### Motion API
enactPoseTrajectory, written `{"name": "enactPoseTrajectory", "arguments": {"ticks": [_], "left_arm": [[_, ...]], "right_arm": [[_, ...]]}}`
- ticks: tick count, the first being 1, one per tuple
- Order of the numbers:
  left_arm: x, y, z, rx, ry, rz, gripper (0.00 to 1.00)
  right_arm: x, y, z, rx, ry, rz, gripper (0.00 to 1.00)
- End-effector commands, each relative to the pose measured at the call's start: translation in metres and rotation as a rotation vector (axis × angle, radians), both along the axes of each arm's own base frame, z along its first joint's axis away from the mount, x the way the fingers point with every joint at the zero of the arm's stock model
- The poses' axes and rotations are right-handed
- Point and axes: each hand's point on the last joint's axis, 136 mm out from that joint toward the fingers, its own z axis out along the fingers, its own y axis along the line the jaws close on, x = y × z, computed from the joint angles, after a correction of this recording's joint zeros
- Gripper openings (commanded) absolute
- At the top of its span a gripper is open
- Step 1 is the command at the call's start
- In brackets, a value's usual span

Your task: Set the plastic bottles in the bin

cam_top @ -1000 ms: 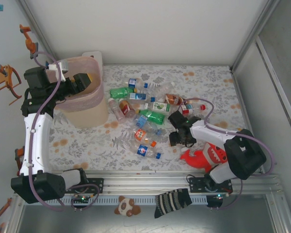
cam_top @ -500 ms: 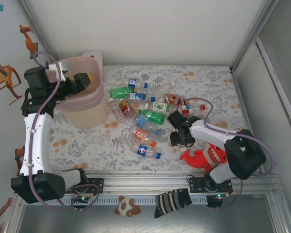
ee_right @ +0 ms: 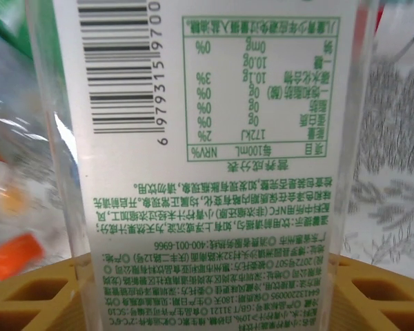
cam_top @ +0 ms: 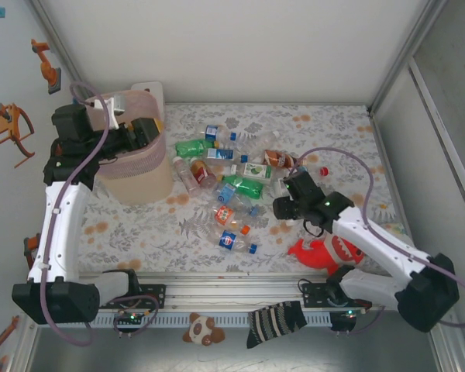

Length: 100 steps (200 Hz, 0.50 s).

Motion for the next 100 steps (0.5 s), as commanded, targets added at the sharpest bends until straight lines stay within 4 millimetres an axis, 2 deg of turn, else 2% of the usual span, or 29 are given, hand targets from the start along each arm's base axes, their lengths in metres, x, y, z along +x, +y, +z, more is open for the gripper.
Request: {"name": "enactPoseTrajectory", "arguments": {"ticks": [1, 33, 55, 100], "left_arm": [[-0.014, -0.015, 0.035, -0.035, -0.105, -0.071, 0.71], [-0.027, -0.034, 0.045, -0.049, -0.137, -0.133, 0.71], [-0.037, -0.054, 0.051, -0.057, -0.16, -0.193, 0.71], [-0.059, -0.103, 0.062, -0.072, -0.185, -0.32, 0.72]], "right_arm": [[0.012, 0.023, 0.058, 0.13, -0.189, 0.092, 0.62], [0.009, 0.034, 0.117, 0.262, -0.377, 0.174, 0.61], [0.003, 0.042, 0.148, 0.327, -0.478, 0.25, 0.59], [-0.013, 0.066, 0.192, 0.394, -0.632, 0.456, 0.58]]}}
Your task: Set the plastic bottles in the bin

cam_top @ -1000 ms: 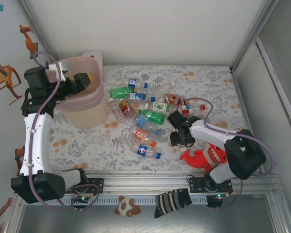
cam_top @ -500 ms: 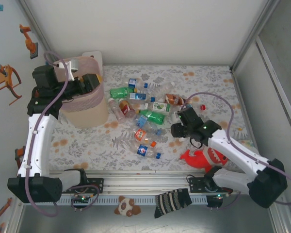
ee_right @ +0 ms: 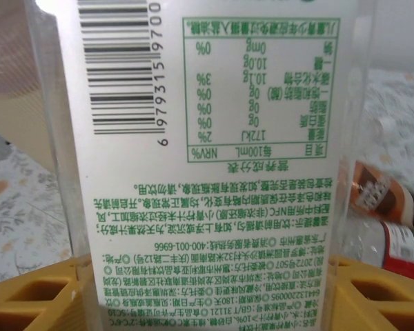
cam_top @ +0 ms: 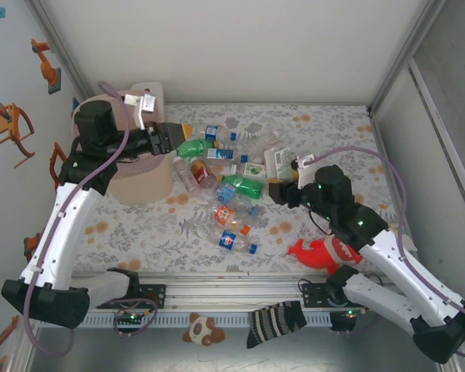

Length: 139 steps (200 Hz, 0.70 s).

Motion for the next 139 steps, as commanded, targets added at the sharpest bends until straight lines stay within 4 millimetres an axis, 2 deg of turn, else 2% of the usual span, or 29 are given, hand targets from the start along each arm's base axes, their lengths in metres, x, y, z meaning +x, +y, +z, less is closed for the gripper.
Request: {"name": "enactPoseTrajectory", "arguments": {"ticks": [1, 35, 68, 104, 139], "left_arm": [[-0.013, -0.022, 0.027, -0.033, -0.073, -0.059, 0.72], [-0.031, -0.054, 0.028, -0.025, -0.07, -0.146, 0.73], [-0.049, -0.079, 0.015, 0.04, -0.066, -0.195, 0.73], [-0.055, -0.102, 0.004, 0.112, -0.101, -0.149, 0.74], [-0.058, -0.127, 0.009, 0.117, -0.214, -0.063, 0.77]], "right_arm": [[-0.011, 0.021, 0.048, 0.042, -0.187, 0.153, 0.58], [-0.018, 0.025, 0.054, -0.115, -0.311, 0.23, 0.54], [-0.019, 0.021, 0.063, -0.24, -0.436, 0.248, 0.5], [-0.009, 0.014, 0.086, -0.235, -0.48, 0.172, 0.49], [-0.008, 0.02, 0.1, -0.154, -0.483, 0.164, 0.49]]}}
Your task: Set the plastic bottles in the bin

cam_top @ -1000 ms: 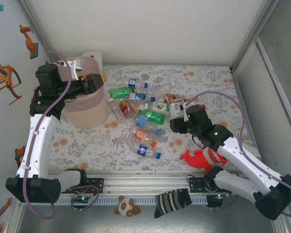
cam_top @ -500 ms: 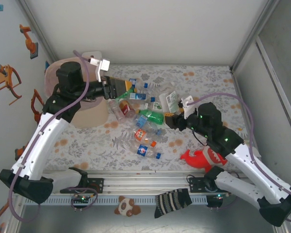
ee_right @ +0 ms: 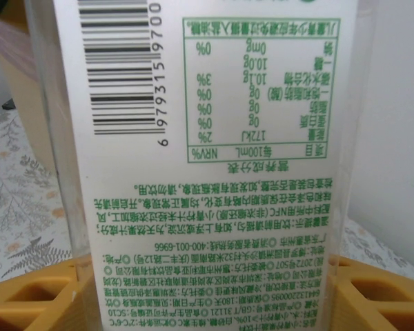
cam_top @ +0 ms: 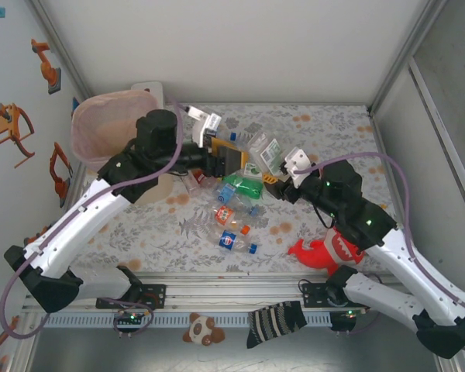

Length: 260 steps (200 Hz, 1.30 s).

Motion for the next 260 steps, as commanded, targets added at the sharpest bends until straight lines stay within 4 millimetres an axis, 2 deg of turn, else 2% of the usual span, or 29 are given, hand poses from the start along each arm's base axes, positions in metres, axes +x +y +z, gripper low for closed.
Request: {"name": "enactPoseTrajectory", "arguments": {"ticks": [1, 40, 84, 119, 174, 260], "left_arm": [[0.011, -0.009, 0.017, -0.027, -0.137, 0.108, 0.77], [0.001, -0.033, 0.024, -0.084, -0.211, 0.119, 0.73], [-0.009, -0.052, 0.022, -0.087, -0.272, 0.1, 0.68], [-0.009, -0.056, 0.02, -0.074, -0.316, 0.125, 0.65], [-0.01, -0.063, 0.018, -0.065, -0.308, 0.104, 0.6], [-0.011, -0.063, 0.021, -0.074, -0.306, 0.099, 0.45]], "right_arm": [[0.002, 0.002, 0.031, 0.076, -0.062, -0.006, 0.49], [0.002, 0.005, 0.043, 0.139, -0.061, -0.004, 0.48], [0.002, 0.008, 0.061, 0.244, -0.062, 0.002, 0.47], [-0.001, 0.014, 0.071, 0.314, -0.061, 0.041, 0.47], [-0.003, 0.019, 0.07, 0.331, -0.048, 0.064, 0.47], [-0.002, 0.022, 0.068, 0.329, -0.042, 0.065, 0.47]]}}
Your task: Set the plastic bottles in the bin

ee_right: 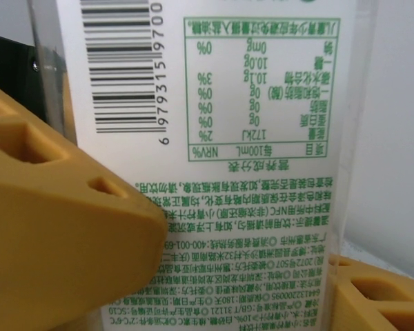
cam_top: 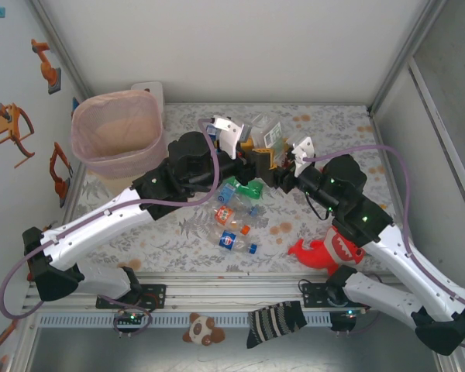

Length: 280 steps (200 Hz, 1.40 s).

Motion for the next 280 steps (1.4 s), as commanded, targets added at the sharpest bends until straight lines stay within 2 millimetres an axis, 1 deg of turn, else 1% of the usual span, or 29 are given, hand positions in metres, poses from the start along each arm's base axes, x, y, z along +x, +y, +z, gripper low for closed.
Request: {"name": "enactPoseTrajectory", "arguments": {"ticks": [1, 39, 49, 64, 85, 101, 117, 140, 177, 202, 232, 256, 280], "left_arm": [[-0.008, -0.008, 0.003, 0.002, -0.02, -0.051, 0.45], [-0.008, -0.006, 0.004, 0.001, -0.024, -0.045, 0.43], [-0.008, -0.005, 0.005, 0.001, -0.027, -0.044, 0.43], [-0.007, -0.004, 0.006, 0.002, -0.03, -0.04, 0.42], [-0.004, -0.001, 0.006, 0.008, -0.032, -0.029, 0.42], [0.001, 0.004, 0.004, 0.017, -0.025, -0.013, 0.42], [0.007, 0.011, 0.005, 0.021, -0.021, 0.004, 0.42], [0.018, 0.024, 0.005, 0.026, -0.008, 0.034, 0.42], [0.038, 0.055, 0.011, 0.038, -0.003, 0.113, 0.42], [0.055, 0.084, 0.02, 0.029, 0.004, 0.19, 0.42], [0.075, 0.127, 0.035, -0.003, 0.017, 0.284, 0.42], [0.09, 0.165, 0.051, -0.049, 0.017, 0.364, 0.42], [0.107, 0.207, 0.064, -0.109, 0.028, 0.459, 0.42]], "right_arm": [[-0.006, 0.006, 0.025, 0.077, -0.048, 0.038, 0.47], [-0.007, 0.007, 0.026, 0.077, -0.044, 0.043, 0.48], [-0.008, 0.007, 0.027, 0.078, -0.042, 0.044, 0.49], [-0.008, 0.006, 0.026, 0.078, -0.038, 0.042, 0.55], [-0.01, 0.003, 0.023, 0.072, -0.024, 0.037, 0.69], [-0.011, 0.0, 0.021, 0.069, -0.012, 0.028, 0.77], [-0.014, -0.003, 0.019, 0.069, -0.003, 0.025, 0.8], [-0.019, -0.009, 0.016, 0.064, 0.008, 0.021, 0.8], [-0.023, -0.017, 0.015, 0.063, 0.007, -0.001, 0.8], [-0.024, -0.02, 0.016, 0.064, 0.005, -0.009, 0.8], [-0.024, -0.021, 0.015, 0.061, 0.007, -0.013, 0.8], [-0.024, -0.021, 0.015, 0.061, 0.009, -0.014, 0.8], [-0.024, -0.022, 0.015, 0.061, 0.008, -0.014, 0.8]]}}
